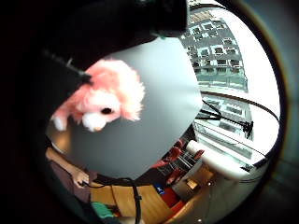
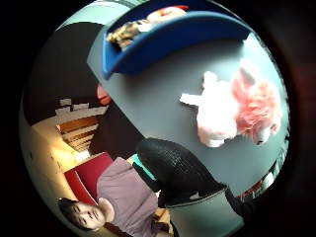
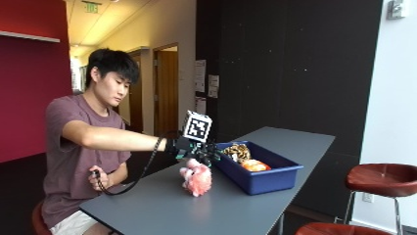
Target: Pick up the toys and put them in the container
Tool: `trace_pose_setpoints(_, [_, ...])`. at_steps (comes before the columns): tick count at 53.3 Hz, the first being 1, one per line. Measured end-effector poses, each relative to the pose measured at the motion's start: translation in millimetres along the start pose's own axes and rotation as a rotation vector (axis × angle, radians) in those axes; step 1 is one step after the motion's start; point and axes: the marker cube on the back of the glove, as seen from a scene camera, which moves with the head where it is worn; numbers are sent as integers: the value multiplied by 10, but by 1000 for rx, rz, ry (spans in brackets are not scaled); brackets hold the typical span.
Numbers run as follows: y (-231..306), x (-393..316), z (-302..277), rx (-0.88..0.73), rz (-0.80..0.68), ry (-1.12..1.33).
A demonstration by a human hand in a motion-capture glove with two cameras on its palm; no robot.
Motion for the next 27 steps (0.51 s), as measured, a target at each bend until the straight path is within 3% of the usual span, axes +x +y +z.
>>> trace_pose_setpoints(10, [-40, 277, 676, -157, -21, 18])
trace_pose_setpoints(23, [-213, 379, 765, 25, 21, 139])
trace_pose_setpoints(27, [-311, 385, 799, 142, 125, 195])
